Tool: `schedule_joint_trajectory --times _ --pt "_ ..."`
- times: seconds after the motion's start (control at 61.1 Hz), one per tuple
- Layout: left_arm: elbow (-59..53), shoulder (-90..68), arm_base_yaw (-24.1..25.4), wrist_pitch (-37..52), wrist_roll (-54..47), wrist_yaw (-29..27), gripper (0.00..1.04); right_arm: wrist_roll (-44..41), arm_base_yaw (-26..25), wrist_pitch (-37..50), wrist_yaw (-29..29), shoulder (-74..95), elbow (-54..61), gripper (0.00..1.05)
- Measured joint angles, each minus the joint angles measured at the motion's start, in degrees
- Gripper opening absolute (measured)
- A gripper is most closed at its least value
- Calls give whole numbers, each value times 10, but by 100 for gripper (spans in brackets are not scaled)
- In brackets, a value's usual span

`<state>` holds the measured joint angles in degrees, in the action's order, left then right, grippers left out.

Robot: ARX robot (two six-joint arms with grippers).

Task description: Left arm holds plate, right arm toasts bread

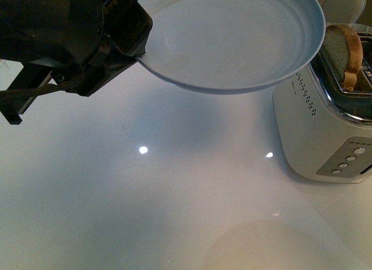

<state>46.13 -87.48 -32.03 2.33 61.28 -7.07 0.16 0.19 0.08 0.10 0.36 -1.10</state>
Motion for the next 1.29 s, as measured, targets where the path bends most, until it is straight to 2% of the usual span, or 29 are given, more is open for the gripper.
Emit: schedule_joint_trajectory --times 0.147,0.327,0.491,0.736,0.933,1.08,1.293 --pt "0 0 0 -1 -2 0 3 0 0 0 0 0 0 97" --pt "0 1 16 -1 -16 13 3 0 0 0 0 0 0 96" --pt "-9 5 57 2 -43 33 3 0 0 0 0 0 0 96" --pt "-44 4 175 56 -132 123 3 0 0 0 0 0 0 96" --pt "-65 -29 294 86 -210 177 3 0 0 0 0 0 0 96" --pt "-88 -85 382 151 -268 226 3 0 0 0 0 0 0 96" --pt "-100 -187 436 214 -320 250 3 0 0 0 0 0 0 96"
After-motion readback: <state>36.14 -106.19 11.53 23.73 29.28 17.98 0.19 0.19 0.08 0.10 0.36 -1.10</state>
